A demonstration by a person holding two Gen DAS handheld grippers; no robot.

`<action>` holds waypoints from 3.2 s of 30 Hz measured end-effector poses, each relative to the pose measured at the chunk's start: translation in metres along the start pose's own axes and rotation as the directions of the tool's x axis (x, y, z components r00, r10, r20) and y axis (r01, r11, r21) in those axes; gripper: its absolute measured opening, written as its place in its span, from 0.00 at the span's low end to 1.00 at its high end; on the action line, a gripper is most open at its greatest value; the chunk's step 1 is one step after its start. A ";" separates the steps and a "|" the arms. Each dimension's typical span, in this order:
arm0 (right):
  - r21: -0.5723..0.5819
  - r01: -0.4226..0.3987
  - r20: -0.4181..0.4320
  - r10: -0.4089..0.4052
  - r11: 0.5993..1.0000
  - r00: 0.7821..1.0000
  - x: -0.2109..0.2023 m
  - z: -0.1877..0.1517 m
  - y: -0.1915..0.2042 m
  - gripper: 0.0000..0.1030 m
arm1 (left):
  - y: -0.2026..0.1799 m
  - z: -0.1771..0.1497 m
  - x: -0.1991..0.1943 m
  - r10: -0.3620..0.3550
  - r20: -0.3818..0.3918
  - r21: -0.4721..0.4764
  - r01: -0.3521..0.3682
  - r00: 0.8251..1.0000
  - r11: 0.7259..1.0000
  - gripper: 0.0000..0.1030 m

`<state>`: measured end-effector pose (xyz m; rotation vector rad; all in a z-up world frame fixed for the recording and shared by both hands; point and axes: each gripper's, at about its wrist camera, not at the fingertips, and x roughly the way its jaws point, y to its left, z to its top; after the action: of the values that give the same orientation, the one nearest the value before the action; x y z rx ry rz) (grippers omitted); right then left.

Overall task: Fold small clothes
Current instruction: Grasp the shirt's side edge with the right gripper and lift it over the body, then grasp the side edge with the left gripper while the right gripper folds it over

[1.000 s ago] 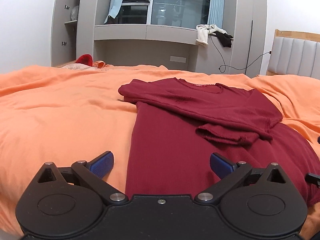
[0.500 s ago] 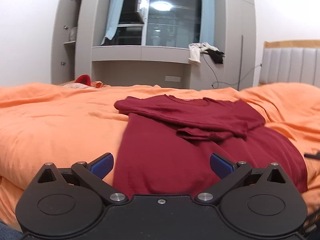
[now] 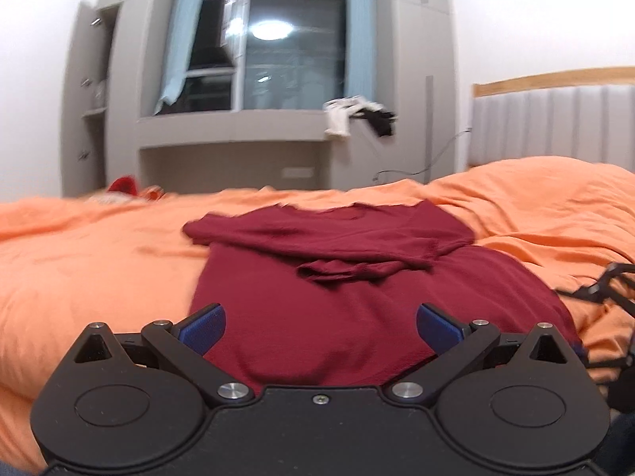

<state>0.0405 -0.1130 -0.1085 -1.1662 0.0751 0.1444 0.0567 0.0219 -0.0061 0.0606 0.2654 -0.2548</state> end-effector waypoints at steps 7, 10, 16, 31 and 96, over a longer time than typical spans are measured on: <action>0.199 0.063 0.020 -0.069 0.978 0.997 -0.008 0.008 -0.041 0.09 | -0.032 -0.008 0.005 -0.075 -0.013 0.189 0.076 0.997 0.979 0.99; 0.278 0.082 0.027 -0.093 0.957 0.995 -0.008 0.011 -0.057 0.09 | -0.043 -0.012 0.017 -0.063 -0.054 0.263 0.075 0.997 0.962 0.99; 0.353 0.113 0.049 -0.139 0.929 0.989 -0.013 0.012 -0.069 0.09 | -0.054 -0.020 0.037 -0.016 -0.126 0.335 0.057 0.992 0.940 0.99; 0.382 0.219 0.007 -0.240 0.898 0.971 -0.026 0.006 -0.072 0.07 | -0.015 -0.004 0.037 0.393 -0.046 0.233 -0.373 0.918 0.898 0.58; 0.591 0.119 -0.061 -0.103 0.798 0.993 0.122 -0.015 -0.219 0.06 | 0.041 0.166 0.105 0.274 0.022 0.130 -0.274 0.962 0.953 0.06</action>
<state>0.1945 -0.2025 0.0684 -0.5360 0.0680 -0.0045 0.2073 0.0205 0.1266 0.2260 0.2334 0.0046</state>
